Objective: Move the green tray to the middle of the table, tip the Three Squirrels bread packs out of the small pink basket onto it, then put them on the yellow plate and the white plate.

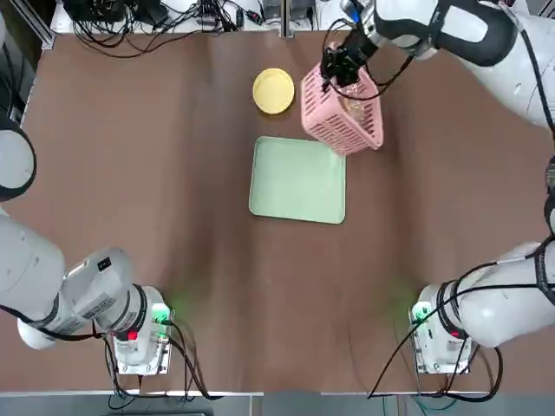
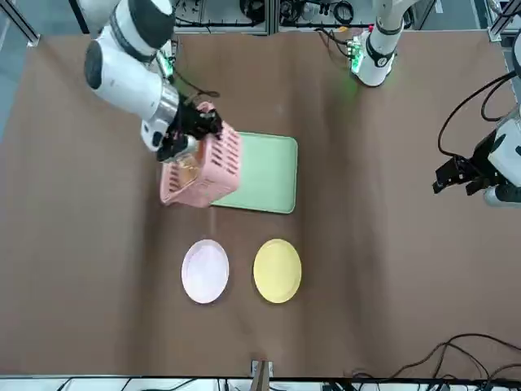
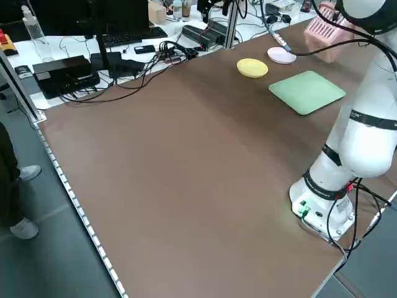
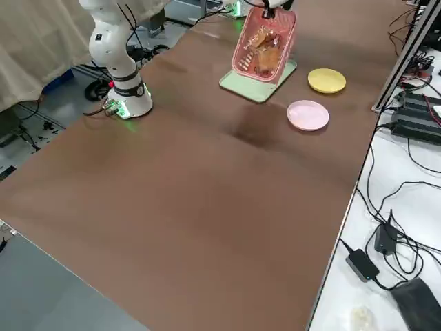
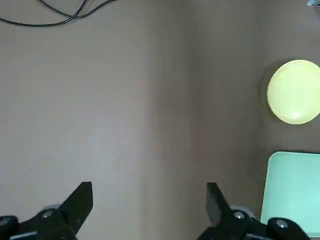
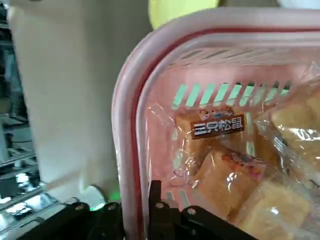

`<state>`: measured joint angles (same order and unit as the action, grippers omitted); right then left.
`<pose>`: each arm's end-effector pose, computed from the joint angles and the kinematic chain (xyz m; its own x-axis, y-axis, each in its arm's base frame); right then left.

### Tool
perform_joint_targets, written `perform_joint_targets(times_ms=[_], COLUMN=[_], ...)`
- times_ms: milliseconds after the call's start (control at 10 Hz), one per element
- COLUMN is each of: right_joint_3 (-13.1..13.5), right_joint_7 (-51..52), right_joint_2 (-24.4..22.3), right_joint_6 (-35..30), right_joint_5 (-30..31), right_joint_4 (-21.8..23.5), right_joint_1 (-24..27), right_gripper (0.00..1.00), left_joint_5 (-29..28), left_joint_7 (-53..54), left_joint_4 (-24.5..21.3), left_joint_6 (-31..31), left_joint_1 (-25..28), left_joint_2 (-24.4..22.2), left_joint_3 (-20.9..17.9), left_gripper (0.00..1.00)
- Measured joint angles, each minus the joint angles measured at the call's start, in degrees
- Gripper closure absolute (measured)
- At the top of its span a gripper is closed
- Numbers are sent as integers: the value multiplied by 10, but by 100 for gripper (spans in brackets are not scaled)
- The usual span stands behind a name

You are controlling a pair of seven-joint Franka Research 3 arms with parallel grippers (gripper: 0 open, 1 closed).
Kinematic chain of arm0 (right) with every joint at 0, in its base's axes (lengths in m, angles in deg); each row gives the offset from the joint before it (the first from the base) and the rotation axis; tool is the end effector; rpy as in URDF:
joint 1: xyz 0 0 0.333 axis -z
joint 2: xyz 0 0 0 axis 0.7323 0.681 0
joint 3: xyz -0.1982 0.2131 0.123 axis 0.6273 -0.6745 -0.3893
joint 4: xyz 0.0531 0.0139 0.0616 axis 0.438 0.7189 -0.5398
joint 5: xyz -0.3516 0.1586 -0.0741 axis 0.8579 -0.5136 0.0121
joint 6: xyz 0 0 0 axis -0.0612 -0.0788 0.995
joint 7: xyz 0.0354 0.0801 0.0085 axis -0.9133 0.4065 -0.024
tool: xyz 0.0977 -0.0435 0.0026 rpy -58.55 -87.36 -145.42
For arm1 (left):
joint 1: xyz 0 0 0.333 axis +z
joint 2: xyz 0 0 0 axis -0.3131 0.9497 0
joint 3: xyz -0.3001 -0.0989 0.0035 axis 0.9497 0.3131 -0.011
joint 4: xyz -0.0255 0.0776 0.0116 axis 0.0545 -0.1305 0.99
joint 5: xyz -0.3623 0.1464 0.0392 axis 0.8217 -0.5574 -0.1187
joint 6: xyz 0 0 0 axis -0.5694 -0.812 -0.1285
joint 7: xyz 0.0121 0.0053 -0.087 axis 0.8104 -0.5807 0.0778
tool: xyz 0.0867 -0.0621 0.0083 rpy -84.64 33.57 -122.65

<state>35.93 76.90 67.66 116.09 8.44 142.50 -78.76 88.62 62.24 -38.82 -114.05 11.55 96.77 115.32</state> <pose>0.4758 0.3265 0.4798 0.9948 0.0351 -0.0952 -0.0310 -0.7882 -0.6147 0.6045 -0.0214 0.5700 0.9962 -0.0212 0.0846 -0.0297 -0.9944 0.1009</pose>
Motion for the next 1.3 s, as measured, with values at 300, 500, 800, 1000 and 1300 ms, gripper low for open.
perform_joint_targets(times_ms=[300,500,800,1000,1300], right_joint_3=[-14,-134,-271,-342,-361], right_joint_7=[21,52,132,173,329], right_joint_2=[22,65,99,100,102], right_joint_6=[47,153,199,212,226], right_joint_5=[-84,-146,-254,-311,-474], right_joint_4=[6,10,11,12,32], right_joint_1=[-5,52,156,216,215], right_gripper=[93,93,93,93,93], left_joint_5=[0,0,0,0,0], left_joint_7=[0,0,0,2,15], left_joint_4=[0,-1,0,-1,-1], left_joint_6=[0,0,8,12,13], left_joint_1=[0,0,3,2,3], left_joint_2=[0,0,0,0,1], left_joint_3=[0,0,1,17,24], left_gripper=[0,0,0,0,0])
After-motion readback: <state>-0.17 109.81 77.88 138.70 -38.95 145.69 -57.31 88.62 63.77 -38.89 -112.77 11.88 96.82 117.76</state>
